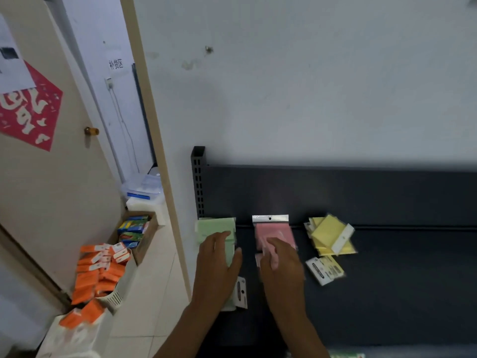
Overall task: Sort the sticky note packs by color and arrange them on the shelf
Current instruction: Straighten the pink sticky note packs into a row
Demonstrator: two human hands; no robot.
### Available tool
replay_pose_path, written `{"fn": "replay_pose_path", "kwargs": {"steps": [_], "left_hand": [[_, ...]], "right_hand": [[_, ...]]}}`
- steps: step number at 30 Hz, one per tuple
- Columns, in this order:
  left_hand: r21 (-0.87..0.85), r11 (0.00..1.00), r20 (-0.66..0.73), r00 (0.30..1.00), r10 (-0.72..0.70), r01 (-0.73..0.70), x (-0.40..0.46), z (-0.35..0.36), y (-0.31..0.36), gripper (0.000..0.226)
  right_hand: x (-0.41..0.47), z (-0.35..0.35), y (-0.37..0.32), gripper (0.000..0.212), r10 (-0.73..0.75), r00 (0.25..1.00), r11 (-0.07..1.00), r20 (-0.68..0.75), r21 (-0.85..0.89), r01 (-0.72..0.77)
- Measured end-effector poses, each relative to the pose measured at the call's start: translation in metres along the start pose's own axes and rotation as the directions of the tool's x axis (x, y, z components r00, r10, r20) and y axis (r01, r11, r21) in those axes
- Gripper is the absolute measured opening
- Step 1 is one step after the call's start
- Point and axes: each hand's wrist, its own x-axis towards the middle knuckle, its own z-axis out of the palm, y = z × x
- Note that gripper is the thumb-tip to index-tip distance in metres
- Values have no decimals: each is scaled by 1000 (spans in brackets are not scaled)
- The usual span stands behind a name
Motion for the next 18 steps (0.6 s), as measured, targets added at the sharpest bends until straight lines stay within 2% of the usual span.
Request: {"fn": "replay_pose_path", "kwargs": {"steps": [2,4,6,9,14,18], "left_hand": [[-7,999,1,999,47,-47,6,13,14,36],[-4,997,74,994,78,-78,11,23,19,24],[-9,996,153,985,85,-85,15,39,22,14],[12,998,190,980,65,-68,14,56,25,16],[33,999,170,985,22,-28,9,66,39,11],[106,992,160,984,-80,63,5,70,46,34]], "right_hand": [[13,-8,16,33,-59,997,986,-45,-158,52],[19,-5,24,49,-11,999,957,46,-288,24],[21,-4,34,54,52,989,935,141,-354,1],[22,-8,46,44,74,971,962,226,-273,-10],[32,-23,59,47,135,970,989,202,-88,-119],[34,-37,65,47,134,978,988,162,49,-144]]}}
